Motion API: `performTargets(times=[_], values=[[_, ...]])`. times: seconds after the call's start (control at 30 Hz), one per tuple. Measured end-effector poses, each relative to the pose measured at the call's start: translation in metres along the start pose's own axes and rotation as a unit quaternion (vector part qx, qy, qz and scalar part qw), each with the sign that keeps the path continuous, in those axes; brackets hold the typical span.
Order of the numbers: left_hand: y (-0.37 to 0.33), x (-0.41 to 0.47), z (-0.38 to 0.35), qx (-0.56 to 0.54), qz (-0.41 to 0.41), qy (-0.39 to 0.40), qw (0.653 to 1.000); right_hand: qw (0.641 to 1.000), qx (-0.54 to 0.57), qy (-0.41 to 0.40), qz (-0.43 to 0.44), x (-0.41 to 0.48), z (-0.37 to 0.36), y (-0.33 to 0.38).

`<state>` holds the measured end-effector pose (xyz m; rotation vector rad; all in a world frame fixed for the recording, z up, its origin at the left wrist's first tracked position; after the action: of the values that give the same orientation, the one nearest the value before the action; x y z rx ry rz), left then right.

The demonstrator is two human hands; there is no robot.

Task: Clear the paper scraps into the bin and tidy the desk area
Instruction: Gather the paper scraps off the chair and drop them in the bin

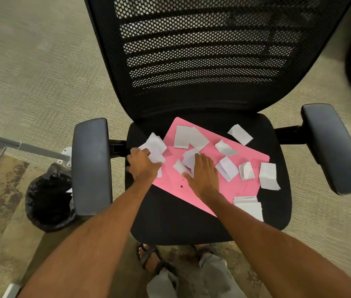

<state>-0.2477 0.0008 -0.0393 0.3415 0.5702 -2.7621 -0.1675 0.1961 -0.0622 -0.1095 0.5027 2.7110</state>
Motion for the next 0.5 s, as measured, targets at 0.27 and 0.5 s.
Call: performTargets(times=[0.27, 0.5], values=[[0.005, 0.004, -0.001, 0.02, -0.006, 0.014, 1.0, 0.998, -0.024, 0.022, 0.053, -0.001, -0.003, 0.004], [0.006, 0.014, -0.008, 0.071, 0.005, 0.03, 0.997, 0.998, -0.004, 0.038, 0.058, -0.001, -0.001, -0.001]])
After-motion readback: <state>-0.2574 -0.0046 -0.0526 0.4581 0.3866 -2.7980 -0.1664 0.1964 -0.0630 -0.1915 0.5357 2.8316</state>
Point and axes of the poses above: each hand's wrist, its own x-axis towards the middle knuckle, its own z-axis out of the back of the hand, y = z × x, the point moved 10 cm from there along x, towards the middle knuckle, and after that the axes turned 10 degrees about -y, right-handed, at the moved point
